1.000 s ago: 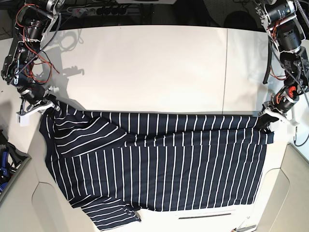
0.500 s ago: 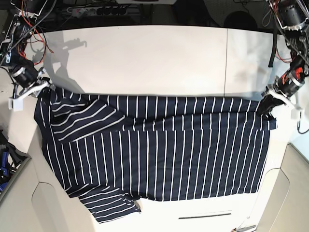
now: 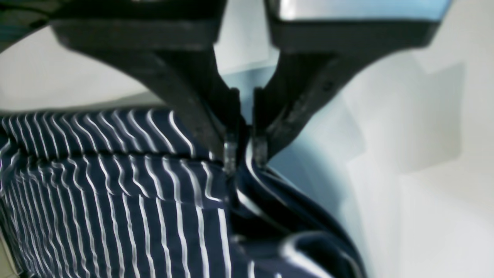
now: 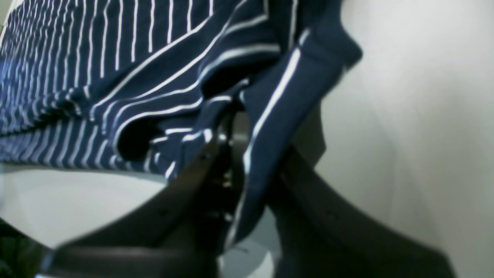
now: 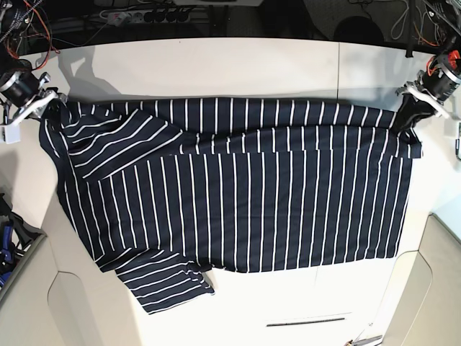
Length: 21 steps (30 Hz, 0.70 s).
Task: Fold the T-shirt properly
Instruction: 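Drag the folded edge back toward the collar, then open both grippers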
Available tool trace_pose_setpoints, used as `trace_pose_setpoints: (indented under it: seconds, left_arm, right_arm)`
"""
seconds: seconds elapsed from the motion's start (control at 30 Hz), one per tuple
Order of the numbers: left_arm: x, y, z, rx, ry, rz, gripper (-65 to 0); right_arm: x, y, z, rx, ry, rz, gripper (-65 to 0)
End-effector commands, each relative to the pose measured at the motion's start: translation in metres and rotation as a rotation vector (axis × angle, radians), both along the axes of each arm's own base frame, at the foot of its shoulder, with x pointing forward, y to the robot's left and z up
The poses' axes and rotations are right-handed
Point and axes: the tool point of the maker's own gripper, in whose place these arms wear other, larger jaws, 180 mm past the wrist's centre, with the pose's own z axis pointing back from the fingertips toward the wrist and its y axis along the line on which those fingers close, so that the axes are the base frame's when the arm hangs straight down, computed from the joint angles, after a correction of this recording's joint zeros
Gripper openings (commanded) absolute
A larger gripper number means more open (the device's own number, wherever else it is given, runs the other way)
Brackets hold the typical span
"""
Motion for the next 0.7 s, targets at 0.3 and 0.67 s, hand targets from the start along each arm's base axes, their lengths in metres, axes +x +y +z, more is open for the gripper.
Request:
trace_pose_setpoints:
  seconds: [0.3,0.67]
  left_arm:
    - [-0.014,-0.013,0.007,0.0,-0.017,-0.019,-65.0]
    - [-0.021,-0.02,0.004,-0.043,0.018,-0.036,-65.0]
  right_arm:
    - [-0.015,-0.039,0.026,0.026,-0.047,-0.106,-65.0]
    - [-0.037,-0.042,0.015,0.023,0.007,-0.115,-65.0]
